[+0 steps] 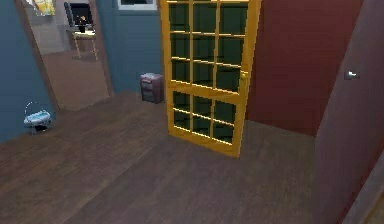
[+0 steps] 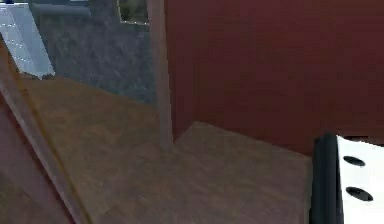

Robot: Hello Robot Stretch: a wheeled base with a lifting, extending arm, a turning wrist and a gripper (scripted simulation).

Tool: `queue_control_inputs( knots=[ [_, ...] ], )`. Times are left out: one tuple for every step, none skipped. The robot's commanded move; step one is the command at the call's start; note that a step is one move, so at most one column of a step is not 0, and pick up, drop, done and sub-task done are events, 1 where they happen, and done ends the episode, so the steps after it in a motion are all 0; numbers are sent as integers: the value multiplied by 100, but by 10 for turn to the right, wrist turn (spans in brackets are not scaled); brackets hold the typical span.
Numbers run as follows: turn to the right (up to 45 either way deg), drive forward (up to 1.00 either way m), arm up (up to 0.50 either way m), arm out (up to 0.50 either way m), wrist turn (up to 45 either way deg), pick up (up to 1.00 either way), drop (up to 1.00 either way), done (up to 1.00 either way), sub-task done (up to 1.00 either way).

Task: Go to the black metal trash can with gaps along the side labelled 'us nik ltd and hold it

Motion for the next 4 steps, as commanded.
queue_control_inputs(
  knots=[
    [0,65,0,0,0,0,0,0,0],
    [-360,0,0,0,0,0,0,0,0],
    [0,100,0,0,0,0,0,0,0],
    [-90,0,0,0,0,0,0,0,0]
  ],
)
